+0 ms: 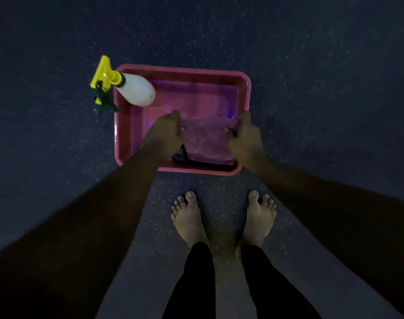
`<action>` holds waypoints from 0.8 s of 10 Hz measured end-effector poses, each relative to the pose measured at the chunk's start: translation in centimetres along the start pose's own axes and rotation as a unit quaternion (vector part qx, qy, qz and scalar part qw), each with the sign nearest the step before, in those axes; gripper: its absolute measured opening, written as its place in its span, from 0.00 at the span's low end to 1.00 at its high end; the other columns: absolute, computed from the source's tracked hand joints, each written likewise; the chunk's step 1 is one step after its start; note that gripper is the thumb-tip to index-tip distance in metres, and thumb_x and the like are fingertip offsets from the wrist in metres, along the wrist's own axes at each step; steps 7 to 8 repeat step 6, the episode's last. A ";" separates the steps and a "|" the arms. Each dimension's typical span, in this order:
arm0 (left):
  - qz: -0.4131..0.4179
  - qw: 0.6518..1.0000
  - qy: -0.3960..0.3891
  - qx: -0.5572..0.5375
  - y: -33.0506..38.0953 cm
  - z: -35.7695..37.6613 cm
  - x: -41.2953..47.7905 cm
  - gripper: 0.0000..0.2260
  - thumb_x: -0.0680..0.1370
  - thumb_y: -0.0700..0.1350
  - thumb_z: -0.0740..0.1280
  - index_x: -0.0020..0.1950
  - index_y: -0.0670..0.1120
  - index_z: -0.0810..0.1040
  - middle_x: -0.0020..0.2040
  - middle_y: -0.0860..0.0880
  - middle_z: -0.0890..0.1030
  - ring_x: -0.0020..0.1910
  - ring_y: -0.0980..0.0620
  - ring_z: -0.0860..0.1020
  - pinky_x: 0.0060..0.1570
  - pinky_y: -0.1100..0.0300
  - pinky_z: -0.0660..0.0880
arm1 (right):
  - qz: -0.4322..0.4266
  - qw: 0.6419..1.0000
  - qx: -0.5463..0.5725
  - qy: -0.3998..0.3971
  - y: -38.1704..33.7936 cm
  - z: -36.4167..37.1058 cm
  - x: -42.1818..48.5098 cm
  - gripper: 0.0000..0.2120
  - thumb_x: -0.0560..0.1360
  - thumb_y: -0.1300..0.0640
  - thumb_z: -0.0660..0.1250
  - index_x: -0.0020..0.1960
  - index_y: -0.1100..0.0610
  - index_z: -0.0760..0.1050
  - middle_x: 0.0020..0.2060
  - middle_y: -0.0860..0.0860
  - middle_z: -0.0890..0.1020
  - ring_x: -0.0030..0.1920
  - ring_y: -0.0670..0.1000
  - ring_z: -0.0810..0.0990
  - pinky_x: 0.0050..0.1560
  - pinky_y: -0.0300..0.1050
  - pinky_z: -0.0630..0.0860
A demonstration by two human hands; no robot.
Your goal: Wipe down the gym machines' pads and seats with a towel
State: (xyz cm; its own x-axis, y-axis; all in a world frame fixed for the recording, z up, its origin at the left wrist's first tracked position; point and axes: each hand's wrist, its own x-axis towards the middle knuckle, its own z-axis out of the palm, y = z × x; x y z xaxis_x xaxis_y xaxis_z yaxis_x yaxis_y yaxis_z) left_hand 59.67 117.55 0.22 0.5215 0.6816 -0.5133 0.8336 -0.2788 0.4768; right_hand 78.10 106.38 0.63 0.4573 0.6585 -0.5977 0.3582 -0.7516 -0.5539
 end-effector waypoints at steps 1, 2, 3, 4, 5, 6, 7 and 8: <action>-0.033 0.997 0.011 0.069 0.3 1.2 0.5 0.17 0.78 0.38 0.63 0.65 0.36 0.71 0.59 0.33 0.76 0.59 0.33 0.74 0.54 0.41 0.73 | 0.003 1.000 -0.020 -0.001 -0.1 0.4 1.3 0.20 0.77 0.63 0.65 0.68 0.63 0.66 0.54 0.64 0.81 0.53 0.67 0.81 0.49 0.53 0.76; -0.050 0.991 0.034 0.117 1.5 2.0 -1.2 0.28 0.76 0.39 0.65 0.76 0.39 0.62 0.70 0.37 0.69 0.67 0.36 0.67 0.62 0.40 0.68 | -0.017 0.999 -0.034 0.040 -0.5 0.5 0.5 0.30 0.74 0.65 0.66 0.74 0.62 0.63 0.66 0.62 0.73 0.62 0.63 0.76 0.61 0.54 0.76; -0.017 0.994 -0.005 0.110 1.5 3.6 -2.5 0.27 0.77 0.39 0.64 0.76 0.42 0.65 0.73 0.41 0.67 0.69 0.40 0.66 0.62 0.44 0.68 | -0.048 0.995 -0.089 0.009 -0.2 1.4 -0.7 0.26 0.75 0.64 0.65 0.73 0.62 0.67 0.68 0.62 0.71 0.65 0.63 0.72 0.62 0.54 0.73; -0.019 0.992 -0.095 0.075 0.4 5.7 -2.1 0.27 0.79 0.41 0.64 0.79 0.46 0.64 0.79 0.45 0.62 0.73 0.42 0.63 0.65 0.45 0.70 | -0.025 0.986 -0.105 -0.129 1.0 3.3 0.2 0.27 0.74 0.64 0.65 0.72 0.59 0.70 0.68 0.61 0.71 0.65 0.64 0.73 0.65 0.53 0.74; -0.036 0.990 -0.132 0.041 -0.8 7.3 -0.6 0.28 0.81 0.42 0.63 0.81 0.46 0.60 0.81 0.48 0.56 0.77 0.41 0.59 0.72 0.45 0.65 | -0.018 0.977 -0.129 -0.171 2.2 4.7 1.3 0.31 0.73 0.61 0.67 0.75 0.55 0.67 0.72 0.59 0.67 0.67 0.64 0.70 0.70 0.52 0.70; -0.021 0.991 -0.130 0.013 -1.2 7.2 0.1 0.27 0.82 0.41 0.63 0.80 0.41 0.61 0.80 0.44 0.58 0.77 0.42 0.60 0.76 0.53 0.60 | -0.016 0.980 -0.114 -0.161 2.3 4.9 2.2 0.30 0.73 0.59 0.67 0.75 0.55 0.68 0.71 0.59 0.68 0.69 0.62 0.69 0.70 0.47 0.67; -0.021 0.991 -0.130 0.013 -1.2 7.2 0.1 0.27 0.82 0.41 0.63 0.80 0.41 0.61 0.80 0.44 0.58 0.77 0.42 0.60 0.76 0.53 0.60 | -0.016 0.980 -0.114 -0.161 2.3 4.9 2.2 0.30 0.73 0.59 0.67 0.75 0.55 0.68 0.71 0.59 0.68 0.69 0.62 0.69 0.70 0.47 0.67; -0.021 0.991 -0.130 0.013 -1.2 7.2 0.1 0.27 0.82 0.41 0.63 0.80 0.41 0.61 0.80 0.44 0.58 0.77 0.42 0.60 0.76 0.53 0.60 | -0.016 0.980 -0.114 -0.161 2.3 4.9 2.2 0.30 0.73 0.59 0.67 0.75 0.55 0.68 0.71 0.59 0.68 0.69 0.62 0.69 0.70 0.47 0.67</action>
